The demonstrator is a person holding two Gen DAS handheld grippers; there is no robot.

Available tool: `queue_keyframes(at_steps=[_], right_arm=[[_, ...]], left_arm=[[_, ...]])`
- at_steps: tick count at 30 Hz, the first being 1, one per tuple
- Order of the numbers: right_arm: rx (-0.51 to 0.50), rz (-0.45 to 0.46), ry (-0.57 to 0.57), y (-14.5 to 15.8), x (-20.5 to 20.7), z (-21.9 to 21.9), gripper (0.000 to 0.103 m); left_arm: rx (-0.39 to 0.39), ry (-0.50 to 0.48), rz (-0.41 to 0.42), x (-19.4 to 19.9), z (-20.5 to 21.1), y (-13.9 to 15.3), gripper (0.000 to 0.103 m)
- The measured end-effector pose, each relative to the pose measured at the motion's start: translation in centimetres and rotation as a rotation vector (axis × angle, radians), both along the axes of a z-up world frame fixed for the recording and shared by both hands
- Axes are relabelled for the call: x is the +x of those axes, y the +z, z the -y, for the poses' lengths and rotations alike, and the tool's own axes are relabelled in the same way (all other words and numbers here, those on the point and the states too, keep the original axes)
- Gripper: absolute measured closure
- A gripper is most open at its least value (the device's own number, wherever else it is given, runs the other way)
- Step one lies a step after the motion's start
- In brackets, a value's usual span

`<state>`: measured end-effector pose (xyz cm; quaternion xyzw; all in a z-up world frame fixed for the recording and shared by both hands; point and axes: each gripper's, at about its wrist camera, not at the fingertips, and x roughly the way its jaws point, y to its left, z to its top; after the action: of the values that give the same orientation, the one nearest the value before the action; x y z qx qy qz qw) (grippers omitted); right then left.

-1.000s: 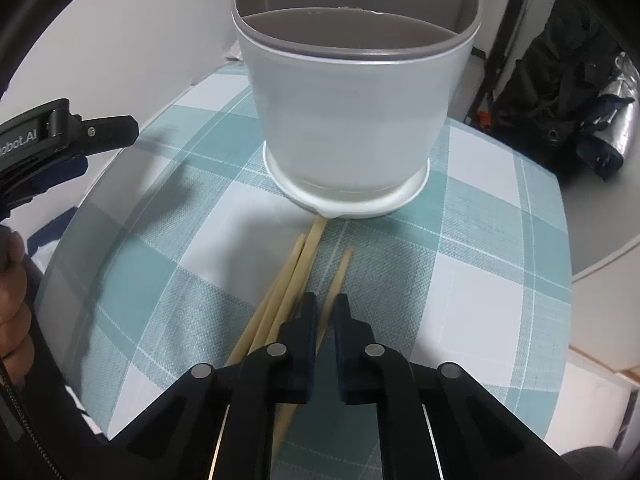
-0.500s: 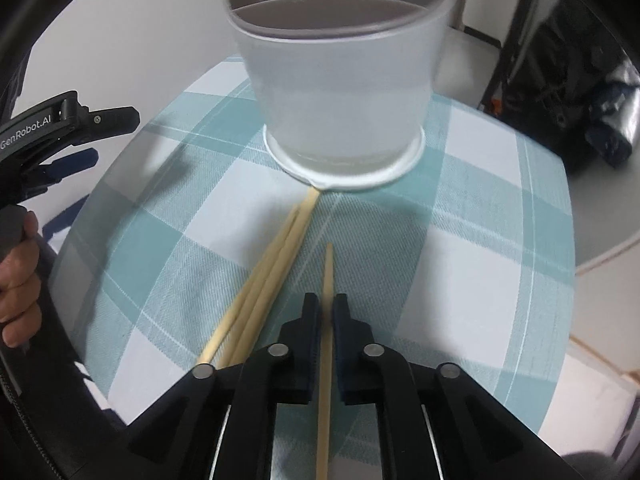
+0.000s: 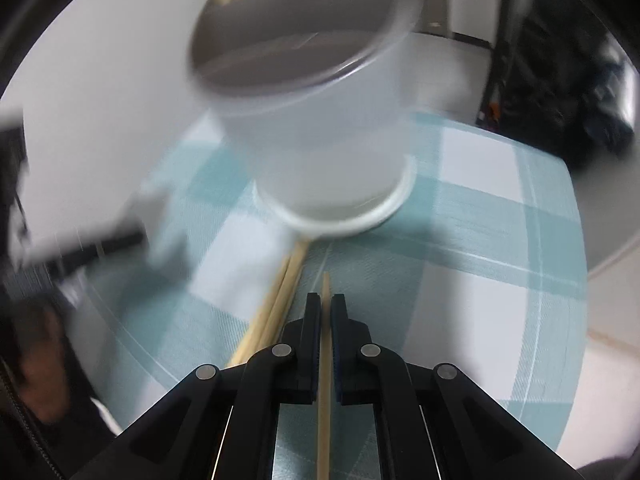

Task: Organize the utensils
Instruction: 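Close the right gripper on a chopstick while the left gripper grasps another chopstick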

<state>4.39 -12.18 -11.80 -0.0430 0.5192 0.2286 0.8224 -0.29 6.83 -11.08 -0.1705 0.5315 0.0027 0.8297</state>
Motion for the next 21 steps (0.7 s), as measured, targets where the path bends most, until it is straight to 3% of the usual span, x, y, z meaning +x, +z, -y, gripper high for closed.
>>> queue_keyframes(at_steps=[3,6,8,15,21], right_arm=[[0.138,-0.004,-0.101,1.4,0.6,3.3,0.099],[0.278,-0.039,-0.190,2.1,1.3,6.1,0.099],[0.317,-0.027,-0.219,2.5,1.1,7.3,0.099],[0.526,-0.057,-0.352,2.5,0.5,12.0,0.099],[0.561,-0.052,-0.391,2.7,-0.9,14.0,0.099]], left_arm=[[0.099,-0.077,0.015,-0.5,2.1,0.8,0.015],[0.091,-0.177,-0.014,-0.5,3.9,0.7,0.015],[0.115,-0.214,-0.042,-0.4,5.1,0.2,0.015],[0.146,-0.269,-0.095,-0.4,6.4,-0.8,0.015],[0.197,-0.289,-0.105,0.1,6.9,-1.0,0.015]])
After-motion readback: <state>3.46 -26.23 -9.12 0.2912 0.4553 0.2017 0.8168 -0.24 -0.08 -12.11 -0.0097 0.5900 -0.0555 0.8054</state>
